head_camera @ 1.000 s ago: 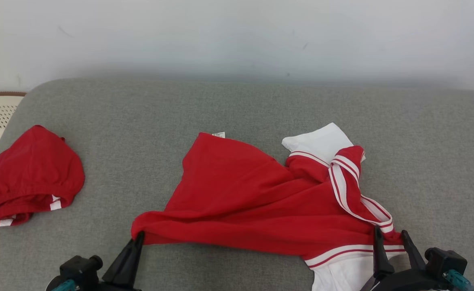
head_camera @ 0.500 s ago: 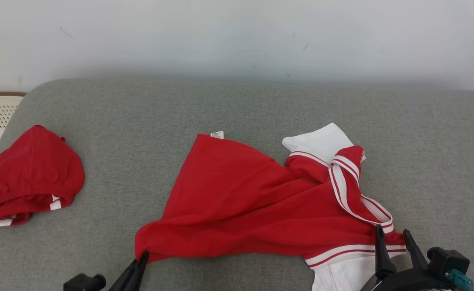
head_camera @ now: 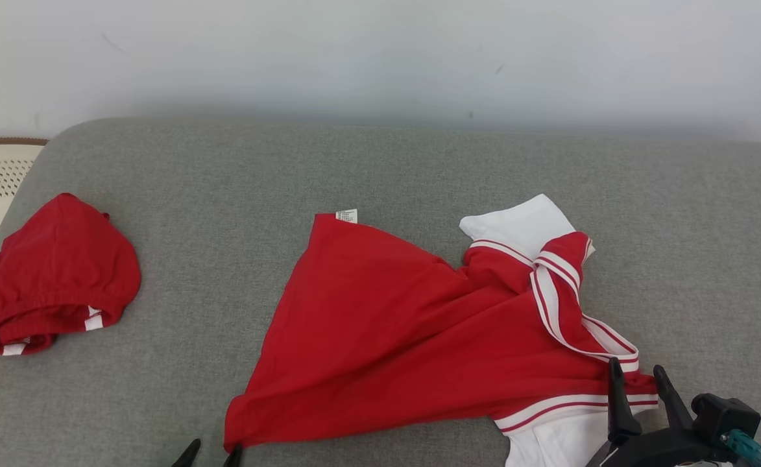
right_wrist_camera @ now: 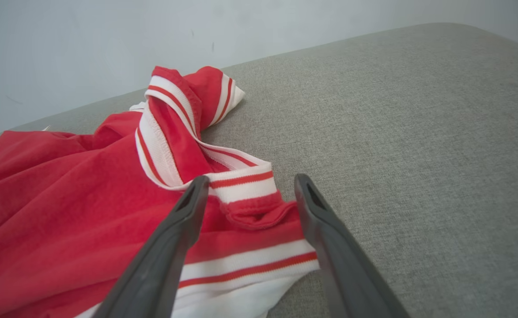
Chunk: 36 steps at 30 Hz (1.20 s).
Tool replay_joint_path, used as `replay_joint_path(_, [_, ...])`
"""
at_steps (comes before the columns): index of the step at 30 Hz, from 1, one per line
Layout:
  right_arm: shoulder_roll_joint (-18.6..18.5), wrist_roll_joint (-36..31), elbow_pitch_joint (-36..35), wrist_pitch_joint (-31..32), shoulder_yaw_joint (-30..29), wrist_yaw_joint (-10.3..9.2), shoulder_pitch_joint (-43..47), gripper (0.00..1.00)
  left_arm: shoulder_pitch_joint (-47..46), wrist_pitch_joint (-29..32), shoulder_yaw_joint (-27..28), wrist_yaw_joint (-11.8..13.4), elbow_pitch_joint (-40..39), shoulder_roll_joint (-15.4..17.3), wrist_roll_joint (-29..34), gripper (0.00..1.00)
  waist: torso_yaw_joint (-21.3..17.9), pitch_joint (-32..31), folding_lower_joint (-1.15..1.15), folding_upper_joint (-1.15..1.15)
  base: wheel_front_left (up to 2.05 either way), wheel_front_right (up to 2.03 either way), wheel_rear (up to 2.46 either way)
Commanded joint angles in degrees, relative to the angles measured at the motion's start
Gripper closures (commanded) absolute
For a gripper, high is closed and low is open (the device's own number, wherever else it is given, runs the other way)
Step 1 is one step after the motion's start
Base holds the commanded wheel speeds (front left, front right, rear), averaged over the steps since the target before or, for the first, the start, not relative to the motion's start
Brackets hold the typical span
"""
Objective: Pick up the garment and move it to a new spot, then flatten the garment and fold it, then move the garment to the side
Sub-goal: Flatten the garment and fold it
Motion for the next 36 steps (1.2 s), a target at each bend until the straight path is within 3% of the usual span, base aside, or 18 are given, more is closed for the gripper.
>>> replay_joint_path(1, [-0.1, -0.1, -0.2, -0.1, 0.0, 0.05, 0.5, 0.0, -0.6, -0.4, 0.3, -0.1, 0.6, 0.1, 0.1, 0.0, 0.2, 0.1, 0.0, 0.0, 0.0, 0.0, 0.0])
replay_joint_path(13, [0.0, -0.1, -0.5, 0.1, 0.2, 0.05, 0.1, 0.0, -1.0, -0.6, 1.7, -0.3, -5.6, -1.3, 0.8, 0.0, 0.0, 0.3, 0.0, 0.0, 0.0, 0.0, 0.0])
replay_joint_path(20, [0.0, 0.1, -0.2, 0.0, 0.3, 0.05, -0.3, 0.0, -3.2, 0.4, -0.1, -0.3, -2.6, -1.4, -2.6, 0.0, -1.2, 0.6, 0.0, 0.0, 0.0, 0.0, 0.0])
replay_joint_path(21, [0.1, 0.1, -0.2, -0.1, 0.3, 0.05, -0.4, 0.0, -3.5, 0.7, -0.8, -0.3, -1.9, -1.3, -3.7, 0.28, -1.2, 0.6, 0.0, 0.0, 0.0, 0.0, 0.0])
replay_joint_path(22, [0.1, 0.1, -0.3, -0.1, 0.4, 0.05, -0.4, 0.0, -4.1, 1.1, -1.4, -0.3, -1.1, -1.0, -4.4, 0.8, -1.3, 0.7, 0.0, 0.0, 0.0, 0.0, 0.0])
replay_joint_path(23, [0.1, 0.1, -0.2, -0.2, 0.4, 0.05, -0.5, 0.0, -4.8, 1.3, -2.2, -0.3, -0.4, -0.6, -5.1, 1.0, -1.4, 0.8, 0.0, 0.0, 0.0, 0.0, 0.0])
replay_joint_path(36, [0.1, 0.0, 0.2, -0.4, 0.4, 0.05, -1.2, 0.0, -16.3, -0.6, -4.6, -0.3, 2.6, -1.0, -1.6, 1.0, -2.0, 1.9, 0.0, 0.0, 0.0, 0.0, 0.0])
